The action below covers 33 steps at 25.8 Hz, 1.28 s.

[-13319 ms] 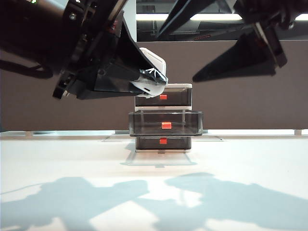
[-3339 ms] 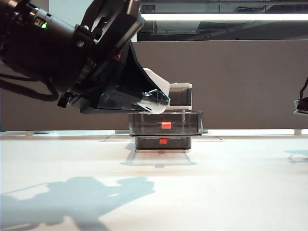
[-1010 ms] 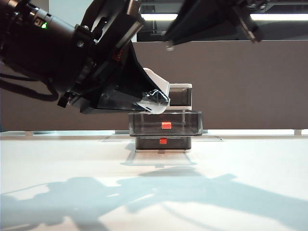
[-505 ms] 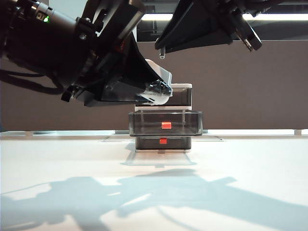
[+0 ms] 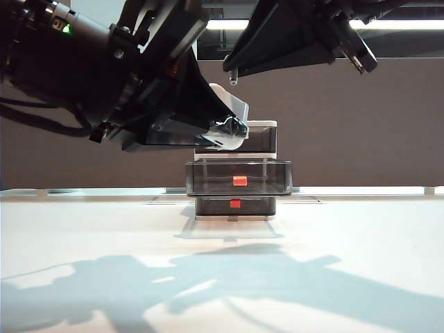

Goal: Pick up the earphone case on the table, open the lid, insert the wireless earphone on the table into it, close the lid, put the earphone case into the second layer of the drawer, and finally close the drawer.

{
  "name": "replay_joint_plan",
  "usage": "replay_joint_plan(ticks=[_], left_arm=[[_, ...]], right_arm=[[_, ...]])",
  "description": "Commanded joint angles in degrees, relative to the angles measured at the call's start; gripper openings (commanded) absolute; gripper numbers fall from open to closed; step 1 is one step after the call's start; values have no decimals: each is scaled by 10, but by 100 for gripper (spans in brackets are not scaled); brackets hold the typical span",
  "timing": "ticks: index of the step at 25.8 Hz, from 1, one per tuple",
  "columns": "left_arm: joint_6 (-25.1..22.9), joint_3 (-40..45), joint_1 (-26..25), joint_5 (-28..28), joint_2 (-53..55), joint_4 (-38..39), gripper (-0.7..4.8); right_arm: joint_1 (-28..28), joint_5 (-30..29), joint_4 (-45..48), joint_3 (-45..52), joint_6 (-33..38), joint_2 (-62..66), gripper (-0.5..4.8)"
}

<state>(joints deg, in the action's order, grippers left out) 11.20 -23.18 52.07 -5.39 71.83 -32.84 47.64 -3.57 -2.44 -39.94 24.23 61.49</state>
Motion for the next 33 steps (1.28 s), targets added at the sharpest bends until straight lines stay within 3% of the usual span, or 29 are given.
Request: replay_joint_plan(ticks=[1, 33], left_arm=[[-16, -3, 2, -2, -1, -14, 48], [-15, -3, 2, -2, -1, -41, 48]], right_arm=[[1, 5, 12, -1, -2, -2, -1], [1, 11, 28, 3, -7, 10, -1]])
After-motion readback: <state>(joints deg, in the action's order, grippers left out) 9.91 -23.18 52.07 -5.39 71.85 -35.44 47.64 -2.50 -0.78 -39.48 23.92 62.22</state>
